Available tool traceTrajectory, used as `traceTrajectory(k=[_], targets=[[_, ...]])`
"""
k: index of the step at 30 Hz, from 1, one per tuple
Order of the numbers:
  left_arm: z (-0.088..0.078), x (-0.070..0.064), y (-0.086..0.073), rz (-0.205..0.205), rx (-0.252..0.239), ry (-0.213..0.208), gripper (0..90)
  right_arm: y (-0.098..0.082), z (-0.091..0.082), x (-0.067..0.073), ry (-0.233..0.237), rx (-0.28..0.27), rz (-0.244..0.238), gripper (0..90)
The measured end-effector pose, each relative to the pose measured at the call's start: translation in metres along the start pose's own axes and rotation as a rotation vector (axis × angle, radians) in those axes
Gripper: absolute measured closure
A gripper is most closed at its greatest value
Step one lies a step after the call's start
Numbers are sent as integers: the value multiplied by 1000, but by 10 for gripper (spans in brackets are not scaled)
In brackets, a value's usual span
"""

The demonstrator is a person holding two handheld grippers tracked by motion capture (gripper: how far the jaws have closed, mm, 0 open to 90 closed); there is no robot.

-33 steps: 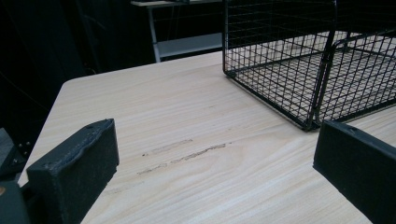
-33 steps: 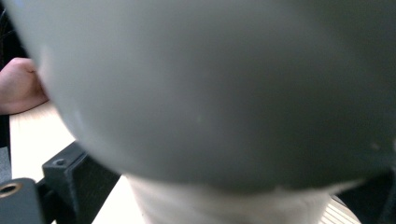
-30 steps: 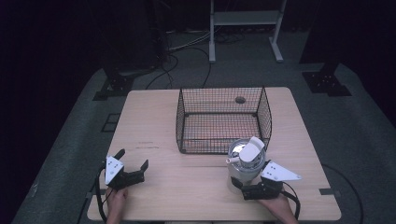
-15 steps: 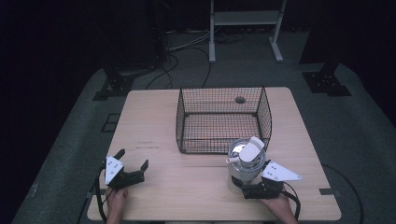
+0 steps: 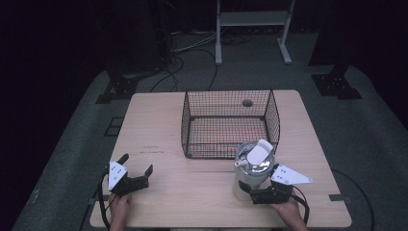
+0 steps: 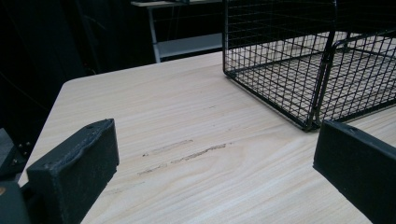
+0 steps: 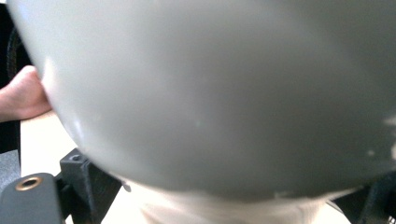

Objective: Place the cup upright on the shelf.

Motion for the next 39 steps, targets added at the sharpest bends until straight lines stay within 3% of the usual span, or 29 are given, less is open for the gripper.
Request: traceTrajectory(k=[5, 19, 30, 39], targets=[[0, 0, 0, 2, 0, 0, 0, 10, 0, -1, 6, -17, -5, 93], [0, 0, 0, -2, 0, -1, 0, 64, 7, -5, 39, -57, -57, 93], [0, 0, 0, 1, 0, 0, 0, 112, 23, -11, 75, -85, -75, 93], [0, 0, 0, 3, -4, -2, 0, 142, 40, -19, 78, -92, -91, 93]])
Point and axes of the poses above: each handheld gripper's, and its own axes: z roughly forward along the jaws, y roughly out of its top, x roughly to its left, the point moved 1 cm from there along z, roughly forward along the jaws, and after that the axes turned 2 degrees about -y, right-handed, at the moved point
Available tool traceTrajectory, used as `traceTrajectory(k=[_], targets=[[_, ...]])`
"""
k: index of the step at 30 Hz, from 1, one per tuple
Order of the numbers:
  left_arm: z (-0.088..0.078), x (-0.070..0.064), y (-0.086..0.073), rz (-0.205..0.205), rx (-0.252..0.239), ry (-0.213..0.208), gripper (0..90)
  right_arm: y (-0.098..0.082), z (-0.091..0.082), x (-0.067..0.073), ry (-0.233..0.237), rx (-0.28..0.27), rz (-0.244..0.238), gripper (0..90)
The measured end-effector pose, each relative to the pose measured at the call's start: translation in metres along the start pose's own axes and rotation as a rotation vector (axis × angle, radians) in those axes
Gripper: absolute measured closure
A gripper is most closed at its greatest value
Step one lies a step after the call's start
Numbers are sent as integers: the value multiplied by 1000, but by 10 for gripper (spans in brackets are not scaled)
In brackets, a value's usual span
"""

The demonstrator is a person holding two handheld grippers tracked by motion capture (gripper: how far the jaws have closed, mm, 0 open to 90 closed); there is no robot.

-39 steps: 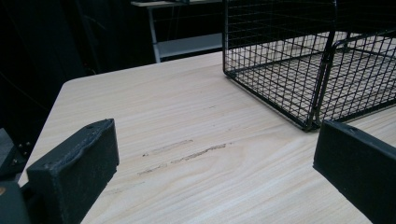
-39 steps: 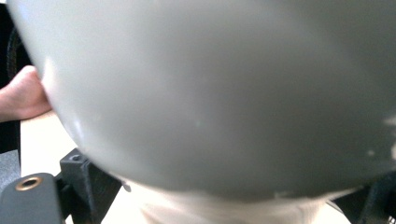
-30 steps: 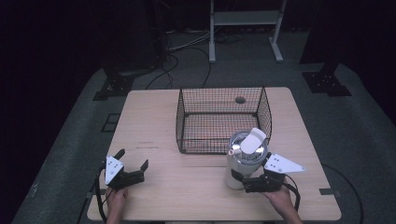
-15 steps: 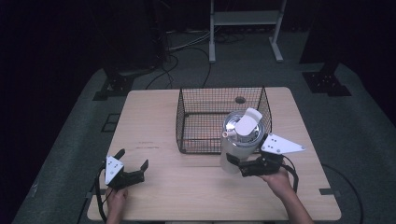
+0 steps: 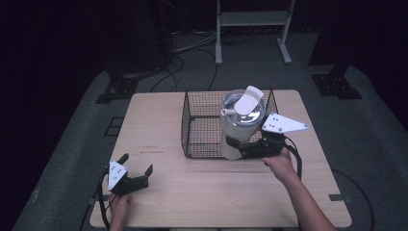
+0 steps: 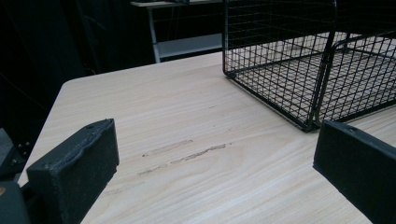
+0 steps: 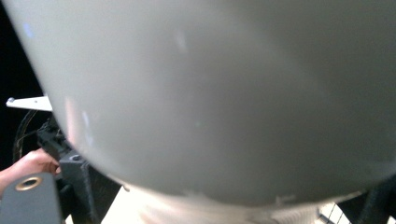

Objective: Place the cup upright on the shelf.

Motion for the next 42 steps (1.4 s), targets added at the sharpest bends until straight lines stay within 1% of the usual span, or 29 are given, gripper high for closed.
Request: traceTrajectory(k=[2, 3, 4, 5, 7, 8, 9, 13, 14, 15, 19, 20, 21, 23, 25, 29, 30, 31, 32, 33, 34, 35, 40, 42], targets=[[0, 0, 0, 1, -1, 0, 0, 2, 2, -2, 0, 1, 0, 93], [0, 0, 0, -3, 0, -1, 0, 6, 7, -5, 2, 3, 7, 93], [0, 0, 0, -3, -2, 0, 0, 6, 7, -5, 2, 3, 7, 93], [0, 0, 0, -3, -2, -1, 0, 10, 12, -9, 2, 6, 7, 93], [0, 0, 0, -2, -2, -1, 0, 13, 17, -12, 2, 12, 7, 93], [0, 0, 0, -2, -2, -1, 0, 13, 17, -12, 2, 12, 7, 93], [0, 0, 0, -3, -2, -1, 0, 17, 23, -15, -2, 16, 0, 92], [0, 0, 0, -4, -5, 0, 0, 25, 35, -22, -2, 23, -8, 92], [0, 0, 0, -4, -5, 0, 0, 25, 35, -22, -2, 23, -8, 92], [0, 0, 0, -5, -4, -1, 0, 28, 42, -26, -2, 30, -6, 92], [0, 0, 0, -7, -7, -1, 0, 32, 54, -33, 0, 34, -5, 92], [0, 0, 0, -7, -7, -1, 0, 33, 56, -33, 0, 33, 2, 92], [0, 1, 0, -6, -5, -1, 0, 34, 60, -36, 1, 36, -4, 92], [0, 1, 0, -6, -5, -1, 0, 35, 63, -37, 1, 37, -1, 92], [0, 1, 0, -6, -5, -1, 0, 38, 74, -42, -6, 51, -10, 92], [0, 1, 0, -8, -5, -3, 0, 39, 88, -50, -10, 61, -15, 92], [0, 1, 0, -8, -5, -3, 0, 39, 88, -50, -10, 61, -15, 92], [0, 1, 0, -8, -7, -5, 0, 37, 95, -54, -14, 66, -6, 92], [0, 1, 0, -8, -7, -5, 0, 37, 95, -54, -14, 66, -6, 92], [-1, 1, 0, -9, -5, -5, 0, 35, 102, -58, -13, 72, 5, 92], [-1, 1, 0, -9, -5, -5, 0, 35, 102, -58, -13, 72, 5, 92], [-1, 1, 0, -13, -7, -6, 0, 33, 109, -61, -11, 79, 8, 92], [-1, 2, 0, -11, -8, -5, 0, 25, 124, -68, -14, 95, 15, 92], [-1, 2, 0, -13, -8, -6, 0, 20, 129, -70, -10, 110, 28, 92]])
Point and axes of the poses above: each handheld gripper's, and its own axes: z roughly forward along the jaws, y roughly out of its top, x roughly to its left, the point moved 1 cm from there along z, roughly forward along the jaws, and after that the axes turned 2 degrees about -y, right-handed, at the moved point
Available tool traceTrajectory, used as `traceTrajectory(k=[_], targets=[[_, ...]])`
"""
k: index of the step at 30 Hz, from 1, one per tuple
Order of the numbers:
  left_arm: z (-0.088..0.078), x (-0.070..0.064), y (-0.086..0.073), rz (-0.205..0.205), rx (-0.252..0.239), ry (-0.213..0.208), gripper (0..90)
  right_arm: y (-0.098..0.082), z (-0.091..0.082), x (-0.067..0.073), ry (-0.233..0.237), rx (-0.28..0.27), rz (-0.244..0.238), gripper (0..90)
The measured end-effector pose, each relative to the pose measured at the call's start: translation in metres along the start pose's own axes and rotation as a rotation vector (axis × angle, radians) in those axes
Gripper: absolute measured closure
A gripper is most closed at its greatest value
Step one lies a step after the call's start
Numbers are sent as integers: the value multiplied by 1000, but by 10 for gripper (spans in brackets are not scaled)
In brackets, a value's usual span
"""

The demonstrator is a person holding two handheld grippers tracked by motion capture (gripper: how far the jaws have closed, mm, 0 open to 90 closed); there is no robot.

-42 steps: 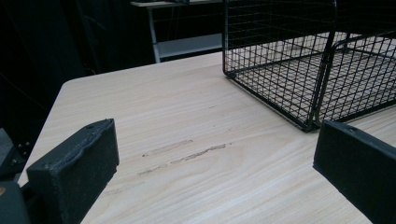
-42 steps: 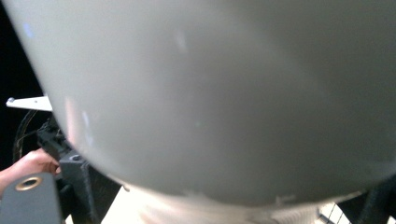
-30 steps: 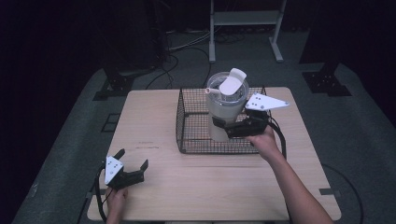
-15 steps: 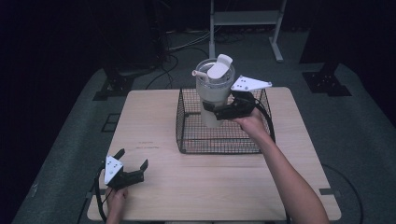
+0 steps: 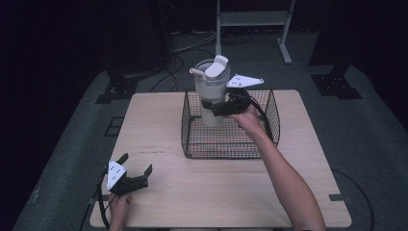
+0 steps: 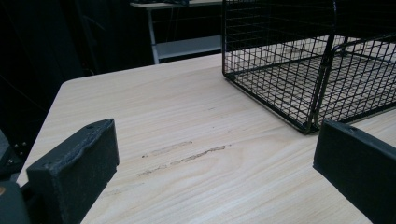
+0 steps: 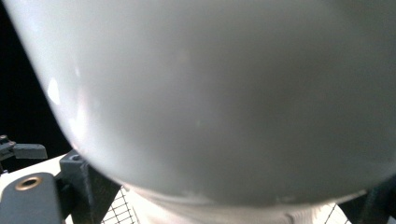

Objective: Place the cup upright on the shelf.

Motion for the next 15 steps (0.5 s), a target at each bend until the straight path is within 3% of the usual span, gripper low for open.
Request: traceTrajectory(k=[7, 15], targets=[[0, 0, 0, 0, 0, -1, 0, -12, 14, -7, 3, 46, 6, 92], [0, 0, 0, 1, 0, -2, 0, -24, 28, -13, 3, 58, 5, 92]])
Point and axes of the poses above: each handheld gripper's, and its own axes: z roughly forward along the jaws, y roughly out of its top, x roughly to its left, the point moved 1 cm from there along z, roughly forward along the jaws, and after that the axes turned 2 degrees about -y, right-handed, at the moved point
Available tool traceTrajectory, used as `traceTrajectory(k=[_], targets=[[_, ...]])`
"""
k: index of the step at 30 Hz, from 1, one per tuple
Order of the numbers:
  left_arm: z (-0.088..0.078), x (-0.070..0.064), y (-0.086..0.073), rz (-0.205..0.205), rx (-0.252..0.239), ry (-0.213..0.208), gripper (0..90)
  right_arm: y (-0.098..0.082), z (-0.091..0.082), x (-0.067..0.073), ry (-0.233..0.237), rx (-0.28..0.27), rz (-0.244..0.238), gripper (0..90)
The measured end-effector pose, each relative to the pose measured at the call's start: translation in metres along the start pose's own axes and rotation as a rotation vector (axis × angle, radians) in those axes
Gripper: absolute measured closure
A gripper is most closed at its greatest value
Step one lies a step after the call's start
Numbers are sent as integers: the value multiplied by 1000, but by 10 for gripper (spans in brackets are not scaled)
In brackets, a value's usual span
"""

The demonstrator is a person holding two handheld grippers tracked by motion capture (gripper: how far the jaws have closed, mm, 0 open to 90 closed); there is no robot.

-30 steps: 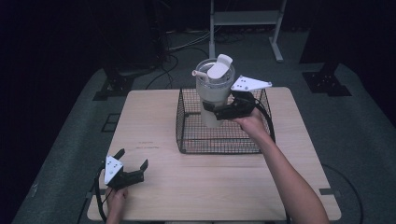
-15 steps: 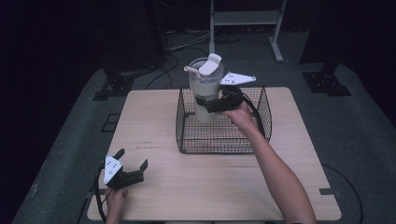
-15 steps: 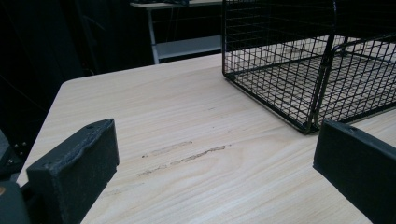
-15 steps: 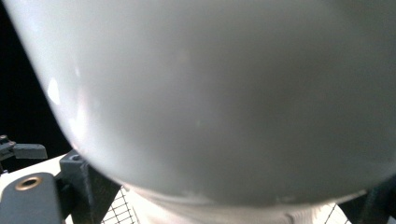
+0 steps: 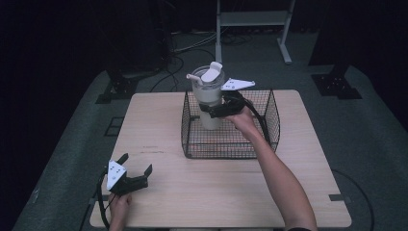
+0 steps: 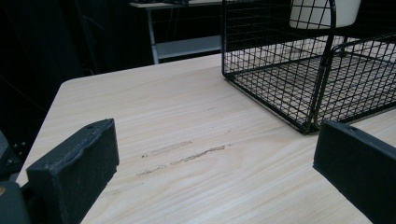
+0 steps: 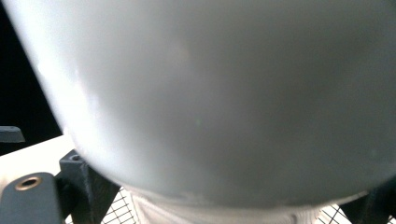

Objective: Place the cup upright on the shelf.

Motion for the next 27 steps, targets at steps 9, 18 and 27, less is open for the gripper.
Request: traceTrajectory(k=[9, 18, 27], targets=[[0, 0, 0, -1, 0, -2, 0, -12, 12, -7, -3, 36, 5, 92], [0, 0, 0, -2, -1, -3, 0, -26, 26, -11, 11, 75, 18, 92], [0, 0, 0, -3, -5, -4, 0, -36, 34, -14, 28, 122, 21, 92]])
Point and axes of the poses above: each handheld gripper's, and its own axes: z roughly forward along the jaws, y roughly out of its top, x roughly to its left, the point moved 1 cm from there along z, roughly forward along the jaws, and after that the axes turned 2 degrees about -y, right-handed, at the moved point
